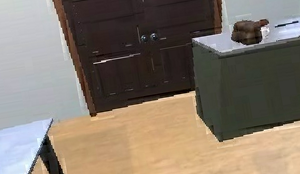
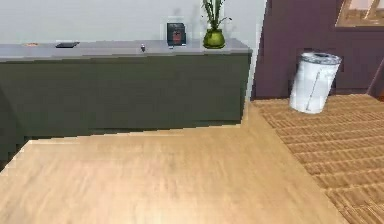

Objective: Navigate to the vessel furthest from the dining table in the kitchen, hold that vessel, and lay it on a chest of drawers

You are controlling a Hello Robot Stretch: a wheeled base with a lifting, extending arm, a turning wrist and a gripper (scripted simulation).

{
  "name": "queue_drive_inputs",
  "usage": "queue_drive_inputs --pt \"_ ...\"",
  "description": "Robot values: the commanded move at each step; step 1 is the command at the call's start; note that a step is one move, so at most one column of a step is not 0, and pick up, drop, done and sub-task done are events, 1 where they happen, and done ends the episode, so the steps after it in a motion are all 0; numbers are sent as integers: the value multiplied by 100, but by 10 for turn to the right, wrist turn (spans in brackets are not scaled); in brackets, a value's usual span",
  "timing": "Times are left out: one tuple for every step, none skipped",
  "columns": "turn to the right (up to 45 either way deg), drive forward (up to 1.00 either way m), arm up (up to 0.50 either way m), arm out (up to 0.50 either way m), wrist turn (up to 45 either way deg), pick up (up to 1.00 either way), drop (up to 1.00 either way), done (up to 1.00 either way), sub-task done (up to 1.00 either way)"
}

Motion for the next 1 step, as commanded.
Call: queue_drive_inputs --pt "0 20 0 0 0 0 0 0 0"
